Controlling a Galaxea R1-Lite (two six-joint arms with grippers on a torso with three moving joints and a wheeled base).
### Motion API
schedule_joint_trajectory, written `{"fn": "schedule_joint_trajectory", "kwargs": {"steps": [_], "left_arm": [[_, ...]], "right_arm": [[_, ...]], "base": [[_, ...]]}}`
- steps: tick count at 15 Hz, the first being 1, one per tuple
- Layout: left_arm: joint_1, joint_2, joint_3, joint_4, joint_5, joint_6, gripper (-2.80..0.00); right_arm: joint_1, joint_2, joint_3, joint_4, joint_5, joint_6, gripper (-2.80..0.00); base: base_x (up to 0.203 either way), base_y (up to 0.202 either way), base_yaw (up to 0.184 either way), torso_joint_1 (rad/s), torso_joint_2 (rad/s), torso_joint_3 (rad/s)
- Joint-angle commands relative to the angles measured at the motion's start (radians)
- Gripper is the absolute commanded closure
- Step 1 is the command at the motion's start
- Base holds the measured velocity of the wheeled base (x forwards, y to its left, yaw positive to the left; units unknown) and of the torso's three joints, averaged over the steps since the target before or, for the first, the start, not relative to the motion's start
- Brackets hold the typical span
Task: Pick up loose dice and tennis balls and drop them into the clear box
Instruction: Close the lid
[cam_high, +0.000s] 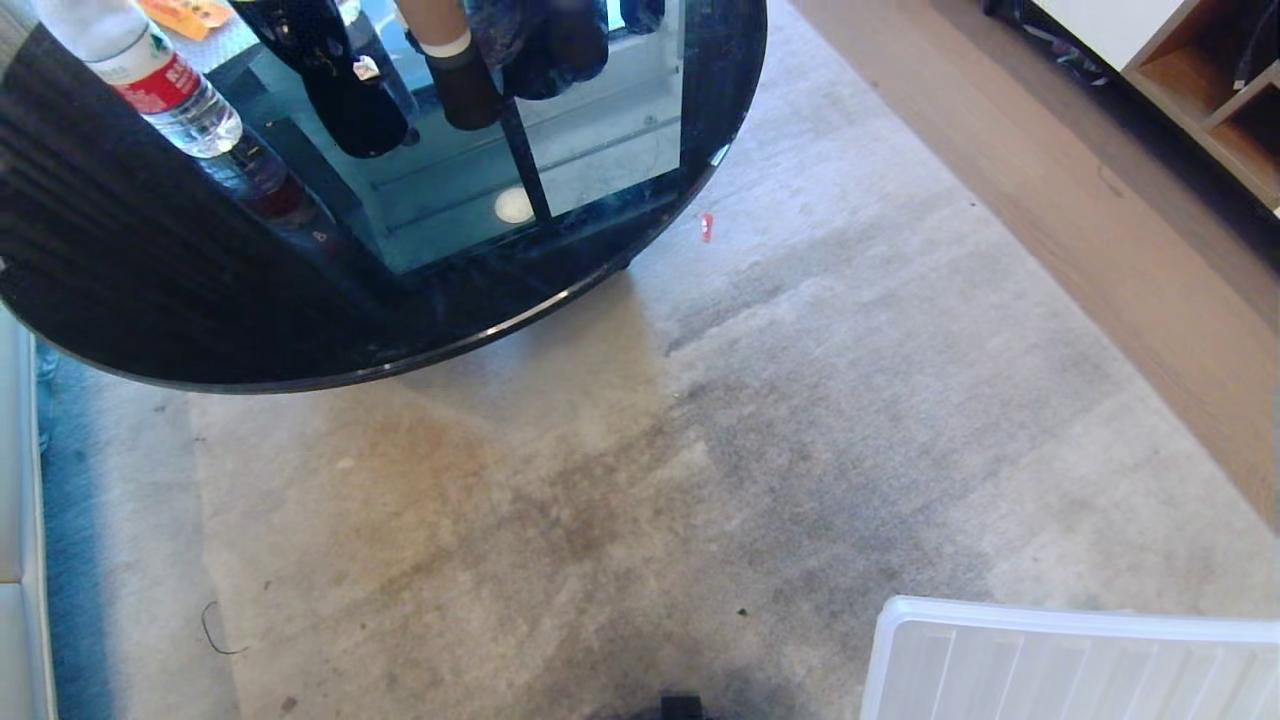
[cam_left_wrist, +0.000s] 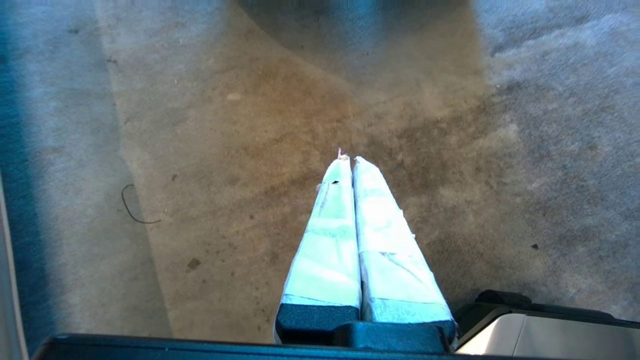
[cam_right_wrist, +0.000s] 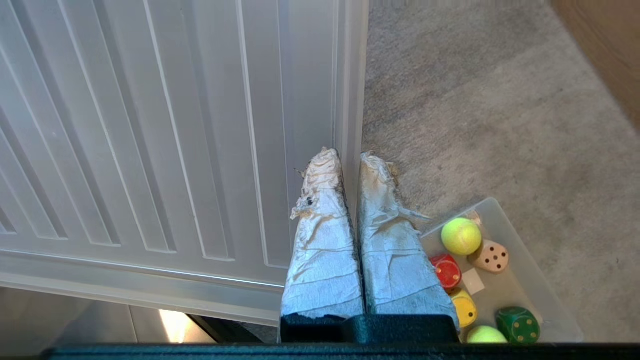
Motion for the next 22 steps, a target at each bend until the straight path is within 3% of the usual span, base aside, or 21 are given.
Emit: {"fn": "schedule_joint_trajectory", "kwargs": {"steps": [1,18,22], "left_arm": [[0.0,0.0,0.0,0.0,0.0,0.001,0.0],[0.0,0.0,0.0,0.0,-0.001,0.004,0.0],[0.0,0.0,0.0,0.0,-0.001,0.005,0.0]], "right_arm": [[0.001,0.0,0.0,0.0,0.0,0.001,0.0],[0.001,0.0,-0.001,0.0,-0.001,0.004,0.0],[0.001,0.0,-0.001,0.0,-0.001,0.004,0.0]], "base": [[0.0,0.0,0.0,0.004,-0.01,0.154],[0.0,0.0,0.0,0.0,0.0,0.008],[0.001,0.01,-0.144,0.002,0.0,0.005]]}}
